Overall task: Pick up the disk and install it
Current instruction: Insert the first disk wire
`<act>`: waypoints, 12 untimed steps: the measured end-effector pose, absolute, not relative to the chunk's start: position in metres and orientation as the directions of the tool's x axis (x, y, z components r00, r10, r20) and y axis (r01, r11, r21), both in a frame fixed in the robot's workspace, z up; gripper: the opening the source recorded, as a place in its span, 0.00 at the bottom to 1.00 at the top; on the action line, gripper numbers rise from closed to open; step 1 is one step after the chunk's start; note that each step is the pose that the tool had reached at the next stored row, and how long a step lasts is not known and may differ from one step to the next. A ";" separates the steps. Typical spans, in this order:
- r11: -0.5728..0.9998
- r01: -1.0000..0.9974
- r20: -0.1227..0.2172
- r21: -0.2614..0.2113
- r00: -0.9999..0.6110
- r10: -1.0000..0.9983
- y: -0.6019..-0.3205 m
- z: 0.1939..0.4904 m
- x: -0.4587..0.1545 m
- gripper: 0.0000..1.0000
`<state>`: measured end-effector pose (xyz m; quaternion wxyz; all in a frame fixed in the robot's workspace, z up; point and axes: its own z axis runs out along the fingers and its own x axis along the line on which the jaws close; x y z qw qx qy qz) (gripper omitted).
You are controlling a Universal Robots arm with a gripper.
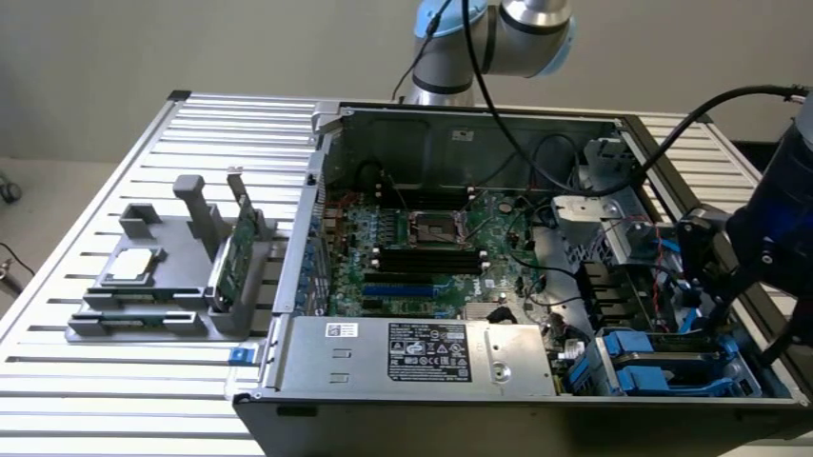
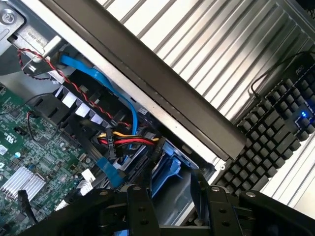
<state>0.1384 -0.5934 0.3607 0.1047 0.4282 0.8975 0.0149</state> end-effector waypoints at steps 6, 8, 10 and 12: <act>0.592 0.795 -0.153 0.133 -0.574 0.805 -0.593 0.361 0.138 0.45; 0.573 0.808 -0.144 0.138 -0.556 0.819 -0.593 0.361 0.138 0.45; 0.551 0.823 -0.139 0.139 -0.535 0.833 -0.593 0.361 0.138 0.45; 0.535 0.833 -0.137 0.138 -0.519 0.844 -0.593 0.360 0.138 0.45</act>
